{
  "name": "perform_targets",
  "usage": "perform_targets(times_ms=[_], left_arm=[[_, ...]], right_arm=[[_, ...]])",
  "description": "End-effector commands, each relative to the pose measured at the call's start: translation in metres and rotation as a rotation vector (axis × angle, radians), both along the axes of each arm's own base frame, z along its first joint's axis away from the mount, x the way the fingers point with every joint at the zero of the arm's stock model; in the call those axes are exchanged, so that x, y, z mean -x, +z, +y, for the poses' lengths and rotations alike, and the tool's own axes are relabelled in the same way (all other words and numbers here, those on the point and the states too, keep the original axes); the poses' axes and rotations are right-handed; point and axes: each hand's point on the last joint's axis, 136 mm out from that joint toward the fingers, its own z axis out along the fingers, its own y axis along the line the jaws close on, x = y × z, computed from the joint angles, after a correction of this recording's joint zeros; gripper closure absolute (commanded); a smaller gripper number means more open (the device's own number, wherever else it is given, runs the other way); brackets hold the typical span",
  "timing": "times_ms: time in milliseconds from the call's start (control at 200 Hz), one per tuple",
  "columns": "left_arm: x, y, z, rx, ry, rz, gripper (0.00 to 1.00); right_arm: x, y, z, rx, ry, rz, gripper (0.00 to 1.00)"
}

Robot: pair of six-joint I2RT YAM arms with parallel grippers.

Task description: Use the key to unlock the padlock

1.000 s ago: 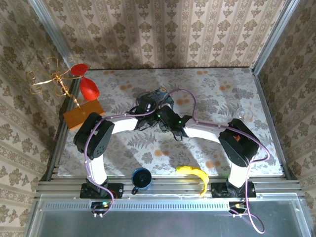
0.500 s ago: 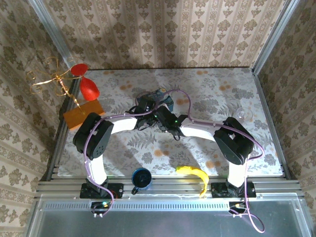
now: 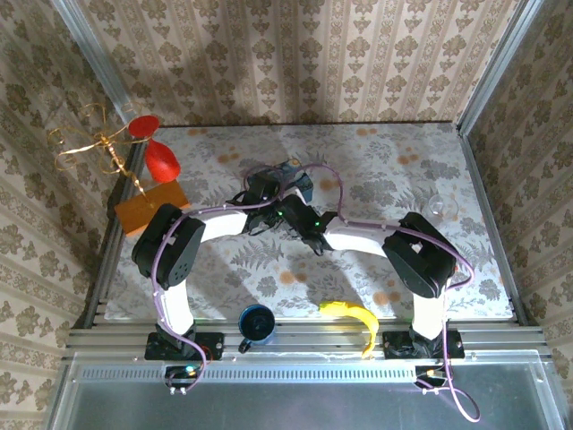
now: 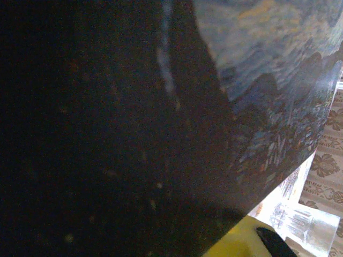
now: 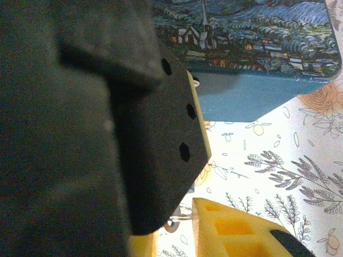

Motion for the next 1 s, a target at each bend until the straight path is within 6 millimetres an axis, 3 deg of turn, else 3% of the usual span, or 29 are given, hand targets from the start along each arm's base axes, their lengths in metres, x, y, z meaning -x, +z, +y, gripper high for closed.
perform_targets(times_ms=[0, 330, 605, 995], left_arm=[[0.010, 0.027, -0.019, 0.098, -0.068, 0.022, 1.00], [0.010, 0.033, -0.018, 0.107, -0.076, 0.009, 1.00], [0.012, 0.027, -0.015, 0.108, -0.069, 0.015, 1.00], [0.013, 0.024, -0.012, 0.112, -0.066, 0.015, 1.00]], right_arm=[[0.000, -0.022, -0.013, 0.054, -0.021, -0.025, 0.82], [-0.004, -0.029, -0.002, -0.092, -0.042, 0.004, 1.00], [0.001, -0.036, 0.007, -0.422, -0.103, 0.166, 1.00], [-0.009, -0.021, 0.002, -0.925, -0.162, 0.309, 1.00]])
